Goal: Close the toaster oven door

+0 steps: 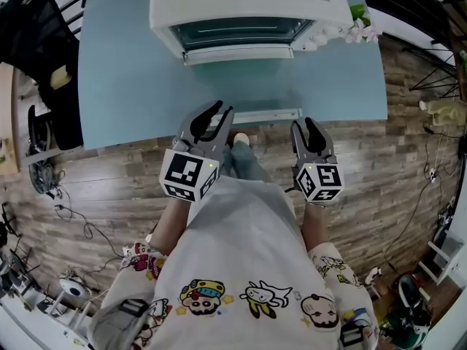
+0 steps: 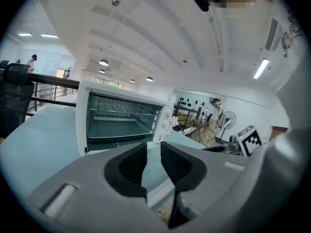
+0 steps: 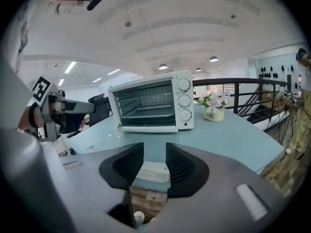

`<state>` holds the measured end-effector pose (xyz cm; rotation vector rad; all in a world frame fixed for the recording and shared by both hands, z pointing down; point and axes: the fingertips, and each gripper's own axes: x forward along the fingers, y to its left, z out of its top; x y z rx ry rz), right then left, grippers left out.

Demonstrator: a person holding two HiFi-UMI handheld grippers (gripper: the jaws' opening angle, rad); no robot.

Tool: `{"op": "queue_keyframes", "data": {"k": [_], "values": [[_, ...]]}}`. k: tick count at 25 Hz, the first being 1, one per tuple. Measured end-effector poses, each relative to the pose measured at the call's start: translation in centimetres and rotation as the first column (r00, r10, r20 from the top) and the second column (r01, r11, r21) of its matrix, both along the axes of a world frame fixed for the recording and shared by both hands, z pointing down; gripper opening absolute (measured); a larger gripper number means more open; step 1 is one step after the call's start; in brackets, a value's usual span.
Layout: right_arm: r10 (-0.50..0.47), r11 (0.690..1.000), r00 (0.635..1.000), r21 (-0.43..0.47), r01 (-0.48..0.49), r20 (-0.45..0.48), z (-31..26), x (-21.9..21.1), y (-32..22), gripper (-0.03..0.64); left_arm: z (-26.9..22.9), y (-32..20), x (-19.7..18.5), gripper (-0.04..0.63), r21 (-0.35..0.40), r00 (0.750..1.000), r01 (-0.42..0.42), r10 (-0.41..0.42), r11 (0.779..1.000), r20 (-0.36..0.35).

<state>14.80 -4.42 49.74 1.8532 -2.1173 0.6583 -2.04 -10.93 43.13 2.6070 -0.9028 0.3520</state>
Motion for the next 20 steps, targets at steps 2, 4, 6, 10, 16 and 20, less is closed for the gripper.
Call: {"op": "queue_keyframes", "data": {"k": [2,4,6,10,16,20], "values": [[-0.003,1.000,1.000,-0.019,0.003,0.004,0.9,0.0,0.2,0.141,0.4,0.2,0.3,0.079,-0.006,1.000,-0.008,0.008,1.000,0.004],[-0.006,0.999,1.000,-0.036,0.006,0.008,1.8,-0.1,0.4,0.141,0.9,0.3,0.7,0.079,-0.013,1.000,-0.017,0.017,1.000,0.006],[-0.007,0.999,1.000,-0.052,0.007,0.014,2.6,-0.1,0.6,0.140,1.3,0.5,1.0,0.079,-0.019,1.000,-0.025,0.025,1.000,0.007],[-0.011,0.995,1.000,-0.094,0.014,0.028,4.4,-0.5,0.9,0.140,1.9,0.8,1.5,0.079,-0.032,0.999,-0.041,0.041,0.999,0.009],[0.006,0.988,0.999,-0.155,0.002,0.050,7.8,-0.6,1.1,0.141,2.6,1.0,2.0,0.080,-0.048,0.998,-0.062,0.063,0.997,0.008],[0.046,0.986,0.997,-0.160,-0.035,0.065,9.0,-0.1,1.2,0.140,2.9,1.2,2.0,0.079,-0.058,0.998,-0.059,0.060,0.997,0.009]]}}
